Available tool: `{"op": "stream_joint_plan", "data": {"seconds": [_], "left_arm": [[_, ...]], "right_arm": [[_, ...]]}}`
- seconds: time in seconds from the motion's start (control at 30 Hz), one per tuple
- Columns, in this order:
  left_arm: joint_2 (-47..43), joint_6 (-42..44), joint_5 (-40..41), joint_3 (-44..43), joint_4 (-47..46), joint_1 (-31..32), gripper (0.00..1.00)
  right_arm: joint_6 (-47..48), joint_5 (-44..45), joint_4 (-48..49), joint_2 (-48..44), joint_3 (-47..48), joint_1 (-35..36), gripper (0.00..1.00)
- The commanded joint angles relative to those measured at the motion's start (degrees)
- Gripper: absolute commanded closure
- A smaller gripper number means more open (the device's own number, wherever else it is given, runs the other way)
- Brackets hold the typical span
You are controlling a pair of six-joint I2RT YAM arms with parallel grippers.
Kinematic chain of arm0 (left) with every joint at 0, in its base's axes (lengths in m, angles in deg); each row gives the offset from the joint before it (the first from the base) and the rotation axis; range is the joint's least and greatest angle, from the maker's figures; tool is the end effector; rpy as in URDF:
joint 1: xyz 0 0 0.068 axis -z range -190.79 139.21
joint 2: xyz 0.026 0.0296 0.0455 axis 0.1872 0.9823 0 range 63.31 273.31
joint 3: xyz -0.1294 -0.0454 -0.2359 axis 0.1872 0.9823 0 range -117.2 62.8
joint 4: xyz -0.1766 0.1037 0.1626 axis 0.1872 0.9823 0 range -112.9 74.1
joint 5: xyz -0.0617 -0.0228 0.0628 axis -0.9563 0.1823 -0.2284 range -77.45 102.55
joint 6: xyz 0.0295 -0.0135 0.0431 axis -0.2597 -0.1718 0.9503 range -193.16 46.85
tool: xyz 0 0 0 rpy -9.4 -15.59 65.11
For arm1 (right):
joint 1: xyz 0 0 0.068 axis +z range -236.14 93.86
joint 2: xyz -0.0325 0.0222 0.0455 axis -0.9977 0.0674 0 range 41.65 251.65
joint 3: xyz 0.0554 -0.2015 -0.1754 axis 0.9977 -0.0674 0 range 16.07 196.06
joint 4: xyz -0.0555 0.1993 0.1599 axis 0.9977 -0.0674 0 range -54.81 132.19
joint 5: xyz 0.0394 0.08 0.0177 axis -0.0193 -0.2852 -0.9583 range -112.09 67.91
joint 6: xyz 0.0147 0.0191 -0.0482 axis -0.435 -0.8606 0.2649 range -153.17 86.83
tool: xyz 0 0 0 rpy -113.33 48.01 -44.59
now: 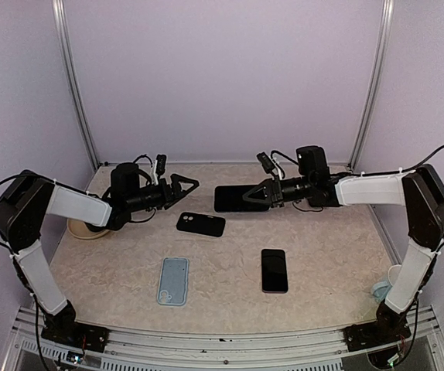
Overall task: Put the phone into the phone case
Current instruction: Install the phone into the phone case.
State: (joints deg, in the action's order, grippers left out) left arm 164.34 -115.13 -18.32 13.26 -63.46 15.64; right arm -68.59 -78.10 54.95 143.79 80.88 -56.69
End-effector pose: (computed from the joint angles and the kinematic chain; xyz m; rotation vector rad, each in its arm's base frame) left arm 0.3256 -0.1823 0.1984 0.1709 1.9286 -1.3068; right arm 0.3270 0.2184 0.2317 -0.6033 2.1210 1.6556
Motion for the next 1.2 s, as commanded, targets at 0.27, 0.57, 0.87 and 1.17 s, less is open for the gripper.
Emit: {"op": "stream_joint_plan", "data": {"seconds": [0.27,0.57,0.87,1.17], "left_arm": [[2.69,2.16,13.4,0.03,9.68,-1.48,0.01],[5.49,0.86,14.95,0.48,10.1,-2.85,0.01],[9.26,-0.09,14.22,0.3,8.81,-3.04,0.01],[11.41,-2.07,11.48,0.14,6.49,-2.75,0.01]], "right_arm": [[1.32,6.93,-4.78,0.43,4.62,0.21,1.0],[0.58,9.37,-6.22,1.94,6.46,1.51,1.0],[-6.07,11.98,-7.63,5.88,8.5,2.13,1.0],[-9.82,12.32,-7.58,9.35,10.64,2.97,1.0]]}}
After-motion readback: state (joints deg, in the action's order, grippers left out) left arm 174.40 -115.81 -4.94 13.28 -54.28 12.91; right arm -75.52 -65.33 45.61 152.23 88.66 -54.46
